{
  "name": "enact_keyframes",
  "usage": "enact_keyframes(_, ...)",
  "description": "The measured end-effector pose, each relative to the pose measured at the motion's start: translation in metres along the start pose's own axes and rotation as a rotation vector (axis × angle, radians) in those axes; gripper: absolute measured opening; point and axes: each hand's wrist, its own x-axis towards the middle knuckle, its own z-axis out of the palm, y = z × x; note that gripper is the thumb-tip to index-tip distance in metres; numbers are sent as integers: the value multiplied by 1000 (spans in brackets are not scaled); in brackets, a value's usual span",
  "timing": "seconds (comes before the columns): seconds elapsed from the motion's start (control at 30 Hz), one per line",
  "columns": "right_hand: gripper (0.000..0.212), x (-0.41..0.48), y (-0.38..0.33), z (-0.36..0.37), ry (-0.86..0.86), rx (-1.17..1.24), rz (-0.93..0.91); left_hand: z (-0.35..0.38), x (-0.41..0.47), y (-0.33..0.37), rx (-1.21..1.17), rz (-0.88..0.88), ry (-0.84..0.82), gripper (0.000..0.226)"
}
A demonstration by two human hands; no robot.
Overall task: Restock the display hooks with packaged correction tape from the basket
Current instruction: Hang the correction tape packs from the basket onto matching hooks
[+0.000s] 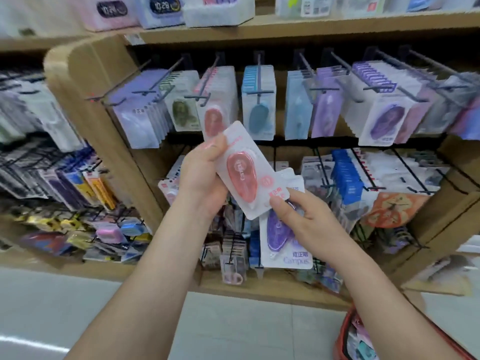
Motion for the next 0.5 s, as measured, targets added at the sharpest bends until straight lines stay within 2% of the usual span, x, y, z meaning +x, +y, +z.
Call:
enact_keyframes(0.17, 14, 53, -1, 30, -23, 0, -21, -28, 35, 24, 150, 133, 186, 10)
enact_keyframes(0.33, 19, 94, 8, 54, -20, -9, -25, -34, 68, 34, 254, 260, 307, 3)
enact_keyframes(0.5, 16, 124, 20, 62, 44, 5, -32, -35, 92, 36, 464, 462, 396, 20)
